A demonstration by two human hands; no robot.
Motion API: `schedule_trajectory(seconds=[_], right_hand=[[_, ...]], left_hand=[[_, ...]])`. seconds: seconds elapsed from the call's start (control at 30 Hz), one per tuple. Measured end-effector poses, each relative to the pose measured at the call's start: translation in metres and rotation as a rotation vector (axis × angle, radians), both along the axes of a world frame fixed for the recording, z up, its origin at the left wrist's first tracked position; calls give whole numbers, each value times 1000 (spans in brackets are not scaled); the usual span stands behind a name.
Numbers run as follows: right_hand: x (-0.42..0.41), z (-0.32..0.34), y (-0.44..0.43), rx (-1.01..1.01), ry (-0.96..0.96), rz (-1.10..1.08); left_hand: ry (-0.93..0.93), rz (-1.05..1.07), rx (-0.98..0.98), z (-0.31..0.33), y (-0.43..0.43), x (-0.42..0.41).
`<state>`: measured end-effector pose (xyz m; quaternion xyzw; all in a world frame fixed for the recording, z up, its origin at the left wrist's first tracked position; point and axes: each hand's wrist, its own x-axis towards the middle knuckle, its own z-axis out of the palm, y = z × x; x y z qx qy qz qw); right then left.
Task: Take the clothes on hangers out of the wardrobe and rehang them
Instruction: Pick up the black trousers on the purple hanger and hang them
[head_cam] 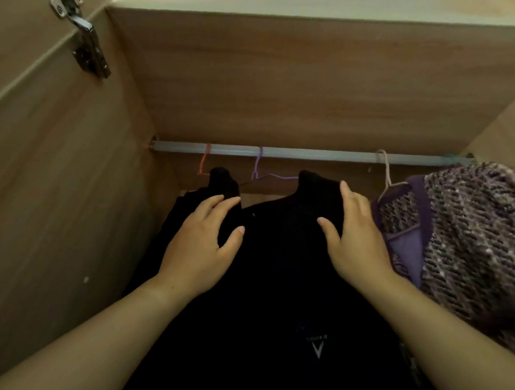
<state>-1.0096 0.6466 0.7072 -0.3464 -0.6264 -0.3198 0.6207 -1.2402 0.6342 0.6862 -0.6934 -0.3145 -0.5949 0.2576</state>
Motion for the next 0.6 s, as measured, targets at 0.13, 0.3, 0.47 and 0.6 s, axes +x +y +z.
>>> schedule_trajectory(seconds=[0.13,0.3,0.47,0.6], right_hand=[[-1,-73,2,-129,23,107],[-7,-156,-2,-235,97,202],[-10,-226,-18,-271,31,252],[-11,-281,-28,-328,-21,238]], left_hand=[[-6,36,-44,-60,-3,12],[3,155,-83,-128,-9,27],[13,222,-120,-188,-18,37],[43,222,-222,-236,-29,35]])
